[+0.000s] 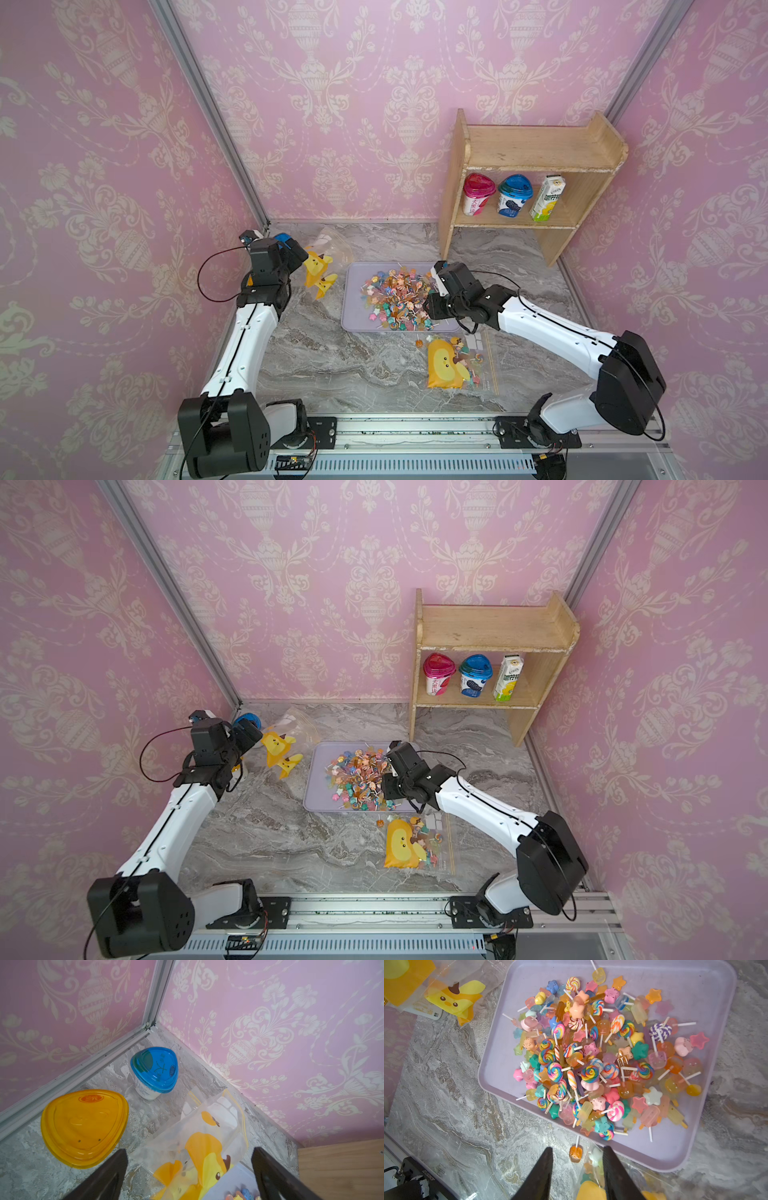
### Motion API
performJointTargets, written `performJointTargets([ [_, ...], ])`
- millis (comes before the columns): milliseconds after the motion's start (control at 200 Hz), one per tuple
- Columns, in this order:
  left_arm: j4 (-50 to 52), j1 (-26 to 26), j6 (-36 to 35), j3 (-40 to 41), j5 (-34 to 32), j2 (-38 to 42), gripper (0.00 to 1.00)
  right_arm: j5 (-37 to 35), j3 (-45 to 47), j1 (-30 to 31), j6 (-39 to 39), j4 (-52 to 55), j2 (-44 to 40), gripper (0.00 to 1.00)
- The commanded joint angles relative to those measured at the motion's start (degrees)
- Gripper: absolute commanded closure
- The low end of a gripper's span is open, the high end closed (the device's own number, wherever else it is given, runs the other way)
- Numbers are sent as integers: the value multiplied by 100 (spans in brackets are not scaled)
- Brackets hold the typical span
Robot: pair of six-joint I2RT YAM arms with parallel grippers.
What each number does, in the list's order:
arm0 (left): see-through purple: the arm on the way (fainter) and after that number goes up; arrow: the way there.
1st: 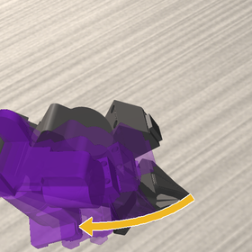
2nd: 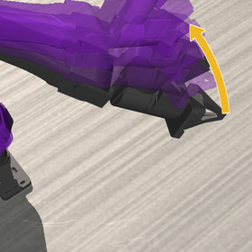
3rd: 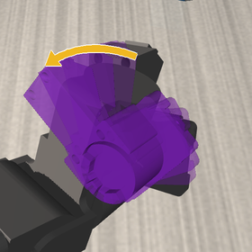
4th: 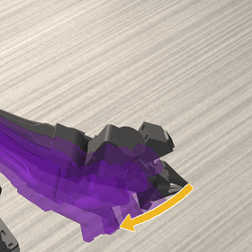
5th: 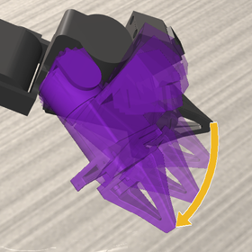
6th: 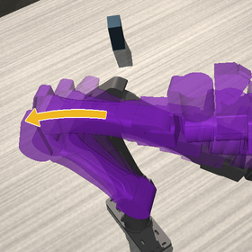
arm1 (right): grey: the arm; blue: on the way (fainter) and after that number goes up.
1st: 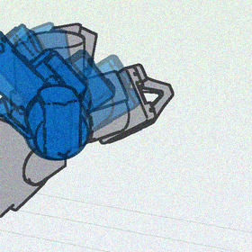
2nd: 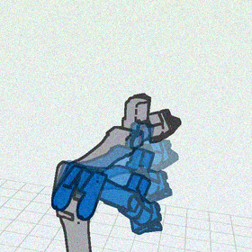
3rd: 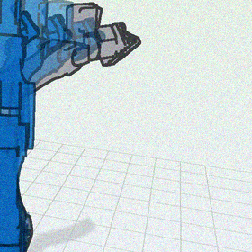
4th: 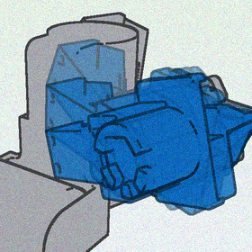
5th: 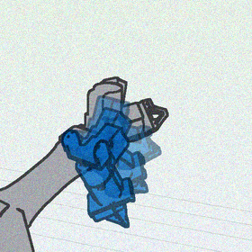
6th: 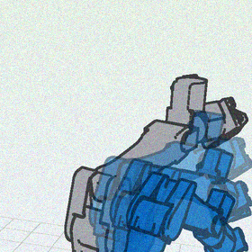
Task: Pour candies out of the ziploc bag
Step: Place the ziploc bag in the ziploc bag, then move the ziploc bag to the center of the board.
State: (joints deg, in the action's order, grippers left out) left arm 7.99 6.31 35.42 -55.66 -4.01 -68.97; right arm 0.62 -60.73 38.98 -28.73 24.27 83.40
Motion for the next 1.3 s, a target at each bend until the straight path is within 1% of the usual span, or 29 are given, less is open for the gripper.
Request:
performJointTargets([
  [0, 211, -199, -362, -493, -140, 227, 4, 86, 8, -33, -131, -124, -89, 57],
  [55, -21, -300, -448, -612, 364, 41, 5, 137, -37, -38, -148, -157, -14, 58],
  [90, -224, -353, -433, -686, 844, -179, 5, 173, -64, -27, -163, -175, 37, 58],
  [140, -395, -413, -317, -827, 1558, -657, 5, 241, -101, -22, -184, -206, 107, 58],
  [200, -381, -513, -222, -1131, 2238, -1369, 6, 288, -131, -15, -202, -226, 163, 58],
  [235, -342, -586, -237, -1300, 2400, -1795, 7, 289, -134, -12, -196, -228, 173, 58],
  [320, -371, -652, -119, -1538, 2496, -2690, 9, 262, -90, -7, -203, -198, 130, 58],
  [430, -465, -618, 4, -1615, 2191, -3419, 12, 114, 32, -9, -134, -76, -26, 58],
  [575, -729, -543, 29, -1466, 1783, -3667, 11, -39, 190, -54, -65, 52, -215, 58],
  [736, -393, -507, -341, -1701, 1433, -3984, 11, 35, 289, -80, -105, -46, -191, 58],
  [966, -295, -448, -837, -1756, 744, -4294, 11, 80, 276, -75, -98, -64, -104, 59],
  [1096, -451, -342, -897, -1840, 778, -4455, 11, 46, 194, -76, -41, 45, -121, 59],
  [1296, -1101, -181, -628, -1802, 1015, -4458, 12, 34, 108, -88, -19, 118, -126, 59],
])
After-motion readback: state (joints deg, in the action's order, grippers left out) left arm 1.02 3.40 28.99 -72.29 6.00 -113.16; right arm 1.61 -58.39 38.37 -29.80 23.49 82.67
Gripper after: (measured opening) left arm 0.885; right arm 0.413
